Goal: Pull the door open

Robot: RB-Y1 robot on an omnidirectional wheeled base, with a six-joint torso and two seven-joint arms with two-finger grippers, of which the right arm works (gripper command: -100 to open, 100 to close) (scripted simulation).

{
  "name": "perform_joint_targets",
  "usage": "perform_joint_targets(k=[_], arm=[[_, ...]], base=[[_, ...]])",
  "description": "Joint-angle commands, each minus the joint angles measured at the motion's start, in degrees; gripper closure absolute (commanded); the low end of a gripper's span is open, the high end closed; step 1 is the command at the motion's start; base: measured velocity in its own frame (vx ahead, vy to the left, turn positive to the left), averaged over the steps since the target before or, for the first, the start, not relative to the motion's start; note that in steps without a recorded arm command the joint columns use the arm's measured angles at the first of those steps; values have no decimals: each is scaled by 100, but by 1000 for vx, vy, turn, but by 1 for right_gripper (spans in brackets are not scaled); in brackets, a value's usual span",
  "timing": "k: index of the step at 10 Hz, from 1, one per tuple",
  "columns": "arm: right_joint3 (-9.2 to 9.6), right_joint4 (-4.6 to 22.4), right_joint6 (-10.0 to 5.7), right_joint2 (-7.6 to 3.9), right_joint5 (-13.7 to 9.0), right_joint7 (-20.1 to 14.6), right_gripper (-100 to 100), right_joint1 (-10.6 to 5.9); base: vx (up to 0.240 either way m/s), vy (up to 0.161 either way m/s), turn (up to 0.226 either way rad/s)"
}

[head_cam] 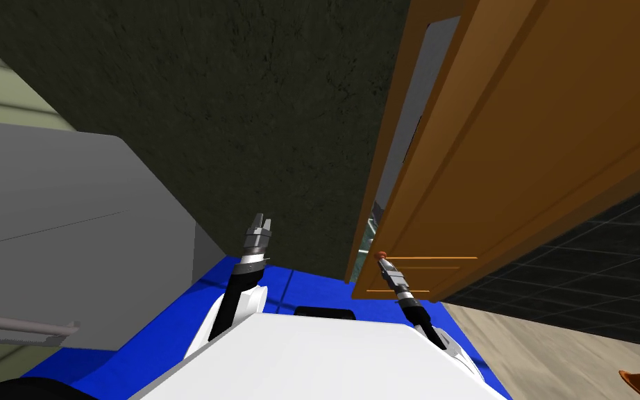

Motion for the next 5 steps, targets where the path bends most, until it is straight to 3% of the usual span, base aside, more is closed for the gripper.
perform_joint_targets(k=[1, 5], arm=[[8, -5, -1, 6, -43, -172, 100, -5], [39, -22, 33, 19, -176, -708, 100, -18]], base=[[-39, -18, 41], [-44, -24, 58]])
